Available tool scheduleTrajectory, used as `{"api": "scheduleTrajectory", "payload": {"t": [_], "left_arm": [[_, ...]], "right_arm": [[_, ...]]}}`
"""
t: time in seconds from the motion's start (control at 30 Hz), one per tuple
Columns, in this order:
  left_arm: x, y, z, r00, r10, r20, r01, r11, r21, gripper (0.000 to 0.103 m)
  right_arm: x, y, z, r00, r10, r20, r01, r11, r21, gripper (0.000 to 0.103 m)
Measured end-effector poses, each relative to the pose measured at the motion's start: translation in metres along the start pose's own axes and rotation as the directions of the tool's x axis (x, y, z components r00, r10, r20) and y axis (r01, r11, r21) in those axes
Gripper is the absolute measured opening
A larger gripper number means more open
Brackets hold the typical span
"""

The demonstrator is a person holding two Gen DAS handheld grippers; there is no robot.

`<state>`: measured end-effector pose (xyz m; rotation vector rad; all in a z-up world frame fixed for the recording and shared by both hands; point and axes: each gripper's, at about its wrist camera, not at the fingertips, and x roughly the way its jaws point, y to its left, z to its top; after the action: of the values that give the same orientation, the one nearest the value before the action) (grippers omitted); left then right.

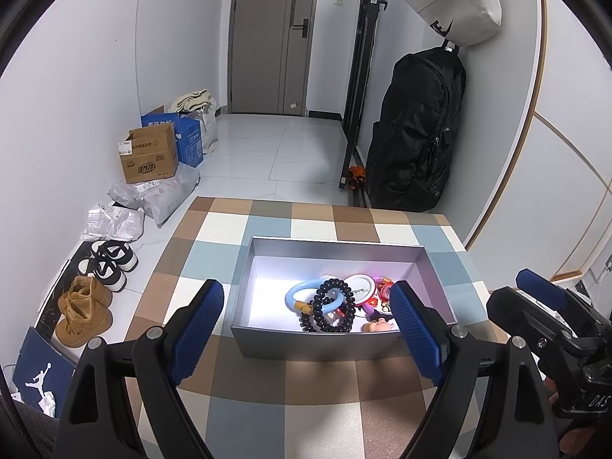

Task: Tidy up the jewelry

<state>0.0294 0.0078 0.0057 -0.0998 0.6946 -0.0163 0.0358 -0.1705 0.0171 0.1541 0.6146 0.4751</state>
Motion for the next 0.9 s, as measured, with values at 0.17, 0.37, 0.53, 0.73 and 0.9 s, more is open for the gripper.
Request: {"api": "scheduleTrajectory", "payload": {"t": [0.17, 0.37, 0.53, 0.73, 0.9], "left_arm": [[-0.0022, 0.0006, 0.0007, 1.000, -0.003, 0.016, 0.003, 1.000, 0.000, 0.085], [-0.0010, 0.0015, 0.0013, 1.000, -0.005, 0.011, 0.005, 1.000, 0.000, 0.085], [-0.0010, 0.0014, 0.0010, 1.000, -0.005, 0.010, 0.005, 1.000, 0.001, 0.085], [-0.0014, 0.0008, 0.0006, 1.000, -0.006, 0.009, 0.006, 1.000, 0.001, 0.085], [-0.0005, 0.0007, 0.0008, 1.000, -0.010, 0.007, 0.010, 1.000, -0.006, 0.085]], "right_arm": [[0.0001, 0.0000, -0.0001, 1.000, -0.001, 0.000, 0.001, 1.000, -0.001, 0.103], [0.0002, 0.0000, -0.0002, 1.000, -0.002, -0.001, 0.002, 1.000, 0.000, 0.103], [-0.0001, 0.0000, -0.0003, 1.000, -0.002, -0.001, 0.002, 1.000, -0.002, 0.103], [-0.0003, 0.0000, -0.0002, 1.000, -0.002, -0.001, 0.002, 1.000, 0.000, 0.103], [-0.0001, 0.0000, -0.0001, 1.000, -0.003, -0.002, 0.003, 1.000, -0.001, 0.103]]}}
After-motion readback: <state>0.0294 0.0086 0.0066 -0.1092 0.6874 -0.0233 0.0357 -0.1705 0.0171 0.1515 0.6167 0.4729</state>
